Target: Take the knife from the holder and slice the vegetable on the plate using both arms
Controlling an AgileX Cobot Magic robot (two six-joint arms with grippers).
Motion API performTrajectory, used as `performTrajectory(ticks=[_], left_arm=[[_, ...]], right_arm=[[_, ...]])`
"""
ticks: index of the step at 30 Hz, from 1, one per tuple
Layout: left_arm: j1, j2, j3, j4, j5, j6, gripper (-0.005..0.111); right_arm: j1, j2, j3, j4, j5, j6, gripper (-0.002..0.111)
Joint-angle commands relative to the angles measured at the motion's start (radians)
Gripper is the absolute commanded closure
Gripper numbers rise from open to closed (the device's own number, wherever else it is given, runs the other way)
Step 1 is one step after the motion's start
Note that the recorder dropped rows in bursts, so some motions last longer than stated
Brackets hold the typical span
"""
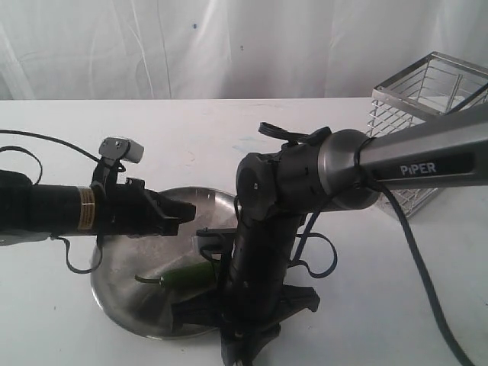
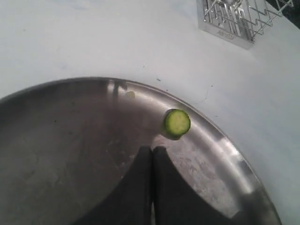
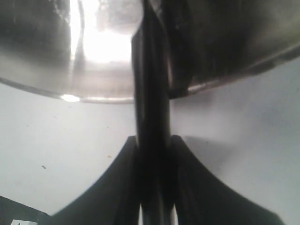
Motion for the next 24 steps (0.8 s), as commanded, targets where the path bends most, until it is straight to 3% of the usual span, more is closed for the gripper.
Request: performTrajectory(ticks=[1, 8, 15, 18, 24], left_arm=[[0.003, 0.059, 0.003, -0.038, -0.024, -0.003, 0.107], [0.003, 0.165, -0.068, -0.007, -0.19, -0.04, 0.107], [0.003, 0.221, -0.095, 0.042, -0.189, -0.042, 0.107], [-0.011, 0.226, -0.102, 0.064, -0.133, -0.042, 0.107], [-0.057, 0.226, -0.102, 0.172, 0.111, -0.078, 0.107]], right_arm=[[-0.006, 0.003, -0.003, 0.003, 0.007, -0.013, 0.108], [-0.006, 0.003, -0.003, 0.003, 0.007, -0.017, 0.108], [-0.006, 0.003, -0.003, 0.003, 0.005, -0.033, 0.108], [-0.006, 0.003, -0.003, 0.003, 0.004, -0.035, 0.108], [-0.006, 0.003, -0.003, 0.003, 0.008, -0.035, 0.108]])
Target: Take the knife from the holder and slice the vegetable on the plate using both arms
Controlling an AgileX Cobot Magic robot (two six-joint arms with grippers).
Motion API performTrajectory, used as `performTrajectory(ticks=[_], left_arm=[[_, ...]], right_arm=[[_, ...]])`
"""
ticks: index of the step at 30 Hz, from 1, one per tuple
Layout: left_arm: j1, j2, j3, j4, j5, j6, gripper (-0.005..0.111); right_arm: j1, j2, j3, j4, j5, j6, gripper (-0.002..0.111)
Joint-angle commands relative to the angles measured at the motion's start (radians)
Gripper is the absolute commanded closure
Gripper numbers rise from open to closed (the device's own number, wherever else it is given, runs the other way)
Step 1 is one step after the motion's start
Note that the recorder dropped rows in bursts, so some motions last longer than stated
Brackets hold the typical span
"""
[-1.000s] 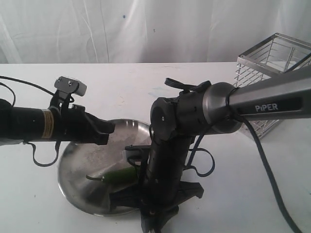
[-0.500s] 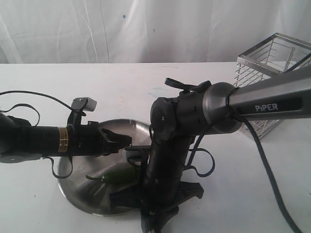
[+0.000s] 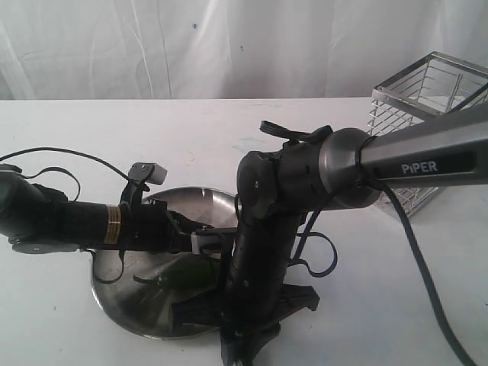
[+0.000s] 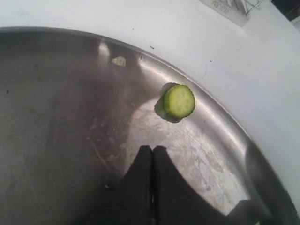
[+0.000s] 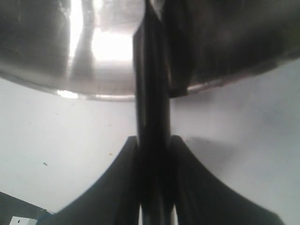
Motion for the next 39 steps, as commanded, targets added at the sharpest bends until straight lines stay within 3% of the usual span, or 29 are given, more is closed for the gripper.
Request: performTrajectory(ticks=[1, 17, 21, 27, 39], left_arm=[[-0.039, 0.008, 0.008, 0.129, 0.228, -0.049, 0.107], [-0.046, 0.008, 0.008, 0.167, 0.231, -0.094, 0.107], [-0.044, 0.006, 0.008, 0.139, 0.127, -0.094, 0.107], [-0.002, 0.004, -0.036, 0.086, -0.168, -0.083, 0.107], [0.049, -0.182, -0.035, 0.165, -0.168, -0.098, 0.107]], right_arm=[[-0.006, 0.003, -0.001, -0.002, 0.005, -0.016, 0.108], [0.019, 0.003, 0.003, 0.022, 0.095, -0.014, 0.108], [0.024, 0.003, 0.003, 0.02, 0.064, -0.014, 0.108], [0.024, 0.003, 0.003, 0.02, 0.059, -0.008, 0.108], [0.024, 0.003, 0.003, 0.02, 0.023, -0.008, 0.108]])
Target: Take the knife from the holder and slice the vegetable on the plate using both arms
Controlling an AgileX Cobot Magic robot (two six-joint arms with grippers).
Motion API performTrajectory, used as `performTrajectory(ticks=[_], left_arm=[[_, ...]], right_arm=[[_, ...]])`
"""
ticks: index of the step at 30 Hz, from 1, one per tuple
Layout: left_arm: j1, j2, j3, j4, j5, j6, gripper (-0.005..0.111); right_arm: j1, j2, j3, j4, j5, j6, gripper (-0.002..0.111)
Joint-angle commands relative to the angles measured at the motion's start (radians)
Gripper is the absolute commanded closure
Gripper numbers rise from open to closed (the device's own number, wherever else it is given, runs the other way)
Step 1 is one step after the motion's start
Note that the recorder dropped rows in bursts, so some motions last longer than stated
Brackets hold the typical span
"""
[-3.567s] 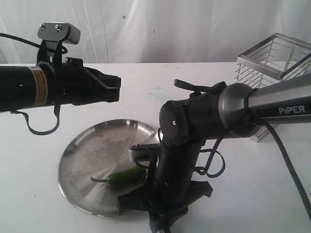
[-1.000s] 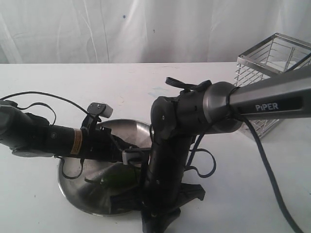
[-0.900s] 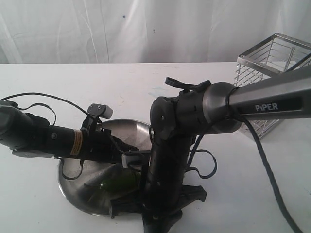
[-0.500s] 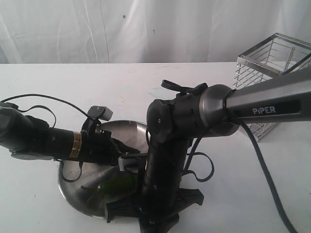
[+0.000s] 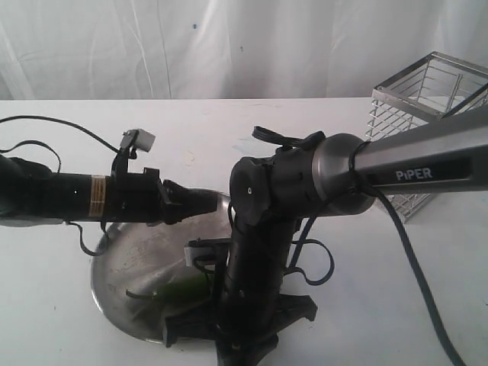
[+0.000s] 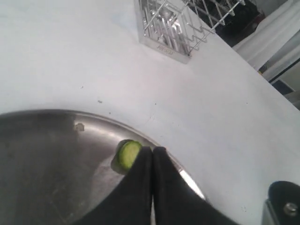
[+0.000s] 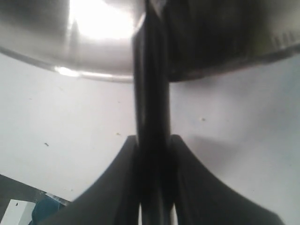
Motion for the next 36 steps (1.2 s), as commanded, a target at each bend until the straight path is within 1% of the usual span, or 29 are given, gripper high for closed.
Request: performTrajectory(ticks=[1, 3, 5, 8, 10, 11, 12, 13, 15, 17, 19, 24, 26, 28, 32, 33, 34, 36], left_arm=[[0.002, -0.101, 0.005, 0.064, 0.014, -0.006, 0.107], [0.002, -0.145, 0.027, 0.058, 0.1, -0.006, 0.107], [0.002, -0.227, 0.067, 0.039, 0.296, -0.024, 0.107], [0.002, -0.365, 0.129, -0.008, 0.671, -0.083, 0.107], [0.002, -0.439, 0.164, -0.005, 0.827, -0.139, 0.107], [-0.002, -0.461, 0.175, -0.005, 0.854, -0.142, 0.107], [-0.031, -0.498, 0.194, 0.012, 0.949, -0.136, 0.107], [-0.08, -0.519, 0.207, 0.06, 1.062, -0.136, 0.107], [-0.199, -0.544, 0.231, 0.149, 1.232, -0.134, 0.107], [-0.283, -0.558, 0.245, 0.19, 1.252, -0.096, 0.107], [-0.328, -0.566, 0.256, 0.19, 1.265, -0.042, 0.107], [-0.331, -0.572, 0.258, 0.19, 1.334, -0.043, 0.107], [-0.331, -0.572, 0.258, 0.19, 1.332, -0.043, 0.107], [-0.331, -0.572, 0.258, 0.207, 1.286, -0.031, 0.107], [-0.331, -0.55, 0.259, 0.3, 1.051, 0.023, 0.107], [-0.331, -0.542, 0.259, 0.302, 1.017, 0.032, 0.107], [-0.331, -0.534, 0.259, 0.302, 1.0, 0.042, 0.107], [-0.331, -0.523, 0.259, 0.302, 1.018, 0.04, 0.107]], right_arm=[[0.001, 0.003, 0.003, 0.001, -0.015, 0.0, 0.108], [0.001, 0.003, 0.003, 0.001, -0.015, 0.0, 0.108], [0.001, 0.003, 0.003, 0.001, -0.014, -0.004, 0.108], [0.001, 0.003, 0.003, 0.001, -0.014, -0.014, 0.108], [0.001, 0.003, 0.003, 0.001, -0.014, -0.03, 0.108], [0.001, 0.003, 0.003, 0.001, -0.01, -0.03, 0.108], [0.001, 0.003, 0.003, 0.001, -0.011, -0.034, 0.108], [0.001, 0.003, 0.003, 0.001, -0.011, -0.039, 0.108], [0.001, 0.003, 0.003, -0.001, -0.011, -0.039, 0.108], [0.001, 0.003, 0.003, -0.003, -0.008, -0.039, 0.108], [0.001, 0.003, 0.003, -0.003, 0.018, -0.039, 0.108], [0.001, -0.014, 0.003, -0.007, 0.051, -0.039, 0.108], [0.001, -0.026, 0.003, -0.005, 0.062, -0.039, 0.108], [0.001, -0.028, 0.003, -0.005, 0.084, -0.039, 0.108], [0.006, -0.032, 0.003, -0.005, 0.127, -0.029, 0.108], [0.011, -0.034, 0.003, -0.008, 0.127, -0.029, 0.108], [0.021, -0.04, 0.003, -0.008, 0.119, -0.029, 0.108], [0.034, -0.04, 0.003, -0.01, 0.113, -0.024, 0.108]])
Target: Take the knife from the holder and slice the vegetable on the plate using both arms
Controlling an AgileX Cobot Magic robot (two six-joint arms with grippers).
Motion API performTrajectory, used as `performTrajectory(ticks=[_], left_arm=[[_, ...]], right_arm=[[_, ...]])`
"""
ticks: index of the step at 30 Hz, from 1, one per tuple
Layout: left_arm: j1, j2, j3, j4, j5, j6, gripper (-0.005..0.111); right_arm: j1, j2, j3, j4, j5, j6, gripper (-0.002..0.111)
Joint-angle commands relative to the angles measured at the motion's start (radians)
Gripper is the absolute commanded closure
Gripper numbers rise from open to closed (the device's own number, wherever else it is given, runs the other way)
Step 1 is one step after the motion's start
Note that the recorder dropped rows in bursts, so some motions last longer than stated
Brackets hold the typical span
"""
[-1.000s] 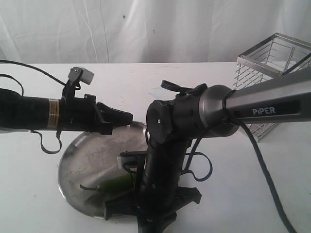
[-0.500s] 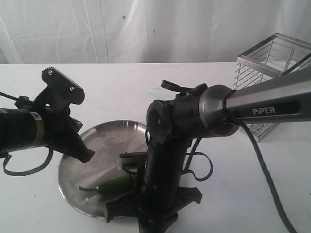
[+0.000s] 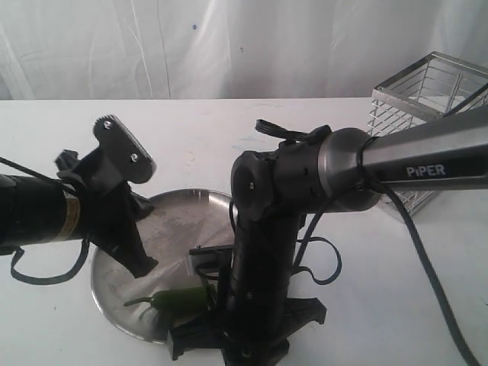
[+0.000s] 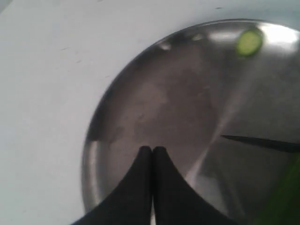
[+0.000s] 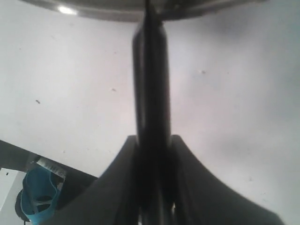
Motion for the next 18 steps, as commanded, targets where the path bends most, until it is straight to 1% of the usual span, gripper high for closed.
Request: performTrajectory(ticks=[1, 3, 5, 11, 14, 16, 18], left_arm=[[-0.007, 0.024, 0.006, 0.025, -0.02, 0.018, 0.107], [-0.007, 0.025, 0.006, 0.012, 0.007, 0.018, 0.107], [-0.007, 0.025, 0.006, 0.01, 0.005, 0.018, 0.107], [-0.007, 0.026, 0.006, 0.01, -0.021, 0.02, 0.107], [-0.007, 0.026, 0.012, 0.01, -0.06, 0.025, 0.107], [-0.007, 0.031, 0.035, 0.025, -0.046, 0.049, 0.107], [-0.007, 0.041, 0.056, 0.025, 0.008, 0.067, 0.107]], right_arm=[[0.034, -0.017, 0.003, -0.006, 0.006, 0.004, 0.108], [0.047, -0.017, 0.003, -0.006, -0.005, 0.007, 0.108], [0.057, -0.017, 0.003, -0.006, -0.021, 0.022, 0.108], [0.072, -0.017, 0.02, 0.002, -0.059, 0.048, 0.108], [0.072, -0.017, 0.049, 0.005, -0.09, 0.061, 0.108], [0.072, -0.017, 0.072, 0.005, -0.109, 0.068, 0.108], [0.072, -0.017, 0.091, 0.009, -0.121, 0.073, 0.108]])
